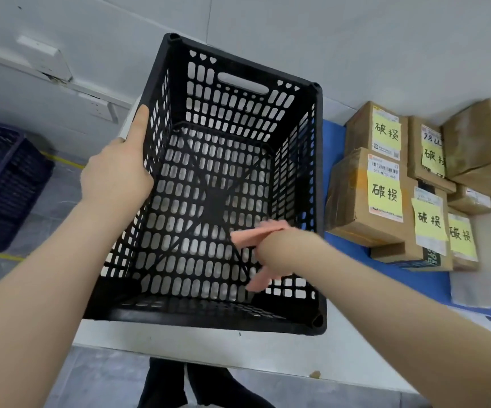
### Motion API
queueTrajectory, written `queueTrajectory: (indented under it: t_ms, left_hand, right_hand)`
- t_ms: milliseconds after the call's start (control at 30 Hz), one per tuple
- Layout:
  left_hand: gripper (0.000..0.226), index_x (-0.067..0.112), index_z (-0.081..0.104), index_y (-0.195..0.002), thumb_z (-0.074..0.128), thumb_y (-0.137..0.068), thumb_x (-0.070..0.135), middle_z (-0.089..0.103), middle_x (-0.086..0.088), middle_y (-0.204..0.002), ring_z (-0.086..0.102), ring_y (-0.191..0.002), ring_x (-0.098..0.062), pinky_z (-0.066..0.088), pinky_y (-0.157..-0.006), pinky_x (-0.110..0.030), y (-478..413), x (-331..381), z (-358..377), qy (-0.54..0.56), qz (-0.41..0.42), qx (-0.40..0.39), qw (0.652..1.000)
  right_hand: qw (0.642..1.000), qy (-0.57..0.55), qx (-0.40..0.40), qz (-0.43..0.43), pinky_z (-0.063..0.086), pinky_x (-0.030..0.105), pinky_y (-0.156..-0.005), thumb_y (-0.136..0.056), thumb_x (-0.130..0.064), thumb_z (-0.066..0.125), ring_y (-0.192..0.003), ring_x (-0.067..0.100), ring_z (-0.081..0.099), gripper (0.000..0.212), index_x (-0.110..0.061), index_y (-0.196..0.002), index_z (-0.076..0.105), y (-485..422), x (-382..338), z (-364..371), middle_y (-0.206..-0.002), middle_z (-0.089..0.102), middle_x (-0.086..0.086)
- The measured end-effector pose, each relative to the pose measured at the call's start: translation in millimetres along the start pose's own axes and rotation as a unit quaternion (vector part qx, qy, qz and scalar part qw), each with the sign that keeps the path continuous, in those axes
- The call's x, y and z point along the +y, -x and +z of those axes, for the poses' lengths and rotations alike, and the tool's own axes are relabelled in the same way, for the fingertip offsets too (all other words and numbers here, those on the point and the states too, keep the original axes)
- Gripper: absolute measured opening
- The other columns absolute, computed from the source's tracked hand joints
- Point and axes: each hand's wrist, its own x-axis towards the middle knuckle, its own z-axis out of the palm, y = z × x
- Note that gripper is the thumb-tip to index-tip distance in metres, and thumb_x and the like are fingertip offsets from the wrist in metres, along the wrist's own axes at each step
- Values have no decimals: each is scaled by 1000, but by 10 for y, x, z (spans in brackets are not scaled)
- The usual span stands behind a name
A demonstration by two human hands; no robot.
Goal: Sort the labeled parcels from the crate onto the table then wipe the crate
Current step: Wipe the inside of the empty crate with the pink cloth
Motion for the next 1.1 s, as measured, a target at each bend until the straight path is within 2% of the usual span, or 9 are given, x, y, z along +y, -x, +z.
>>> queueTrajectory:
  t_ms: [167,300,467,533,633,800,933,1000,1100]
  left_hand:
    - [93,43,0,-150,55,-84,6,42,-12,-87,50,-78,-41,36,-63,-44,-8,-13,14,-6,8,13,1000]
    - [93,43,-1,-150,53,-84,6,45,-14,-87,55,-83,-46,38,-64,-45,-8,-5,7,-2,12,9,1000]
    - [93,43,-1,-150,52,-84,6,51,-20,-97,55,-84,-46,39,-64,-44,19,11,-16,-3,8,9,1000]
    - [93,42,-1,-151,53,-84,5,53,-22,-104,55,-88,-47,37,-66,-44,28,17,-19,-8,6,8,1000]
    - [94,43,-1,-151,53,-84,5,54,-22,-106,55,-91,-47,37,-67,-44,16,27,-27,-9,0,1,1000]
    - [90,40,-1,-152,50,-87,6,53,-23,-112,54,-94,-44,41,-77,-47,33,39,-70,20,11,-24,999]
    - [86,40,-6,-152,55,-93,24,39,-24,-137,53,-109,-38,37,-95,-34,147,-20,-275,92,17,-112,989]
    - [82,41,2,-153,57,-93,29,33,-19,-142,52,-107,-34,36,-92,-29,390,-130,-324,50,26,-146,988]
    - [71,42,17,-151,53,-94,22,35,-17,-140,54,-107,-34,39,-89,-30,846,-255,-266,21,9,-173,985]
  right_hand:
    - [990,121,2,-68,44,37,-97,-82,-26,64,-113,23,51,19,-34,-95,53,-405,-443,300,-119,55,3]
    - [976,82,-42,-196,47,23,-80,-90,-20,58,-108,16,53,43,-26,-132,51,13,-248,201,-124,56,-2]
    - [982,36,-71,-173,41,32,-76,-96,-31,41,-89,27,55,35,-11,-119,60,728,-70,23,-88,60,5]
    - [977,-8,-7,-213,50,44,-85,-96,-43,41,-96,29,62,40,-18,-123,58,722,-77,88,-105,66,7]
    - [979,-13,-157,-126,37,40,-105,-101,-37,34,-118,25,50,40,-10,-120,56,374,-245,304,-126,57,5]
    - [980,-57,-150,-114,23,37,-117,-101,-34,42,-145,22,20,53,-18,-150,27,-7,-352,408,-156,23,-5]
    - [982,-74,-122,-124,54,33,-83,-91,-17,53,-103,21,62,28,-9,-117,61,15,-98,361,-123,62,9]
    - [985,-69,-47,-153,54,41,-87,-89,-24,54,-94,25,64,27,-7,-108,64,2,-105,425,-109,67,12]
    - [980,-101,-92,-146,46,45,-98,-95,-39,48,-101,26,57,47,-19,-137,50,-67,-231,562,-121,61,7]
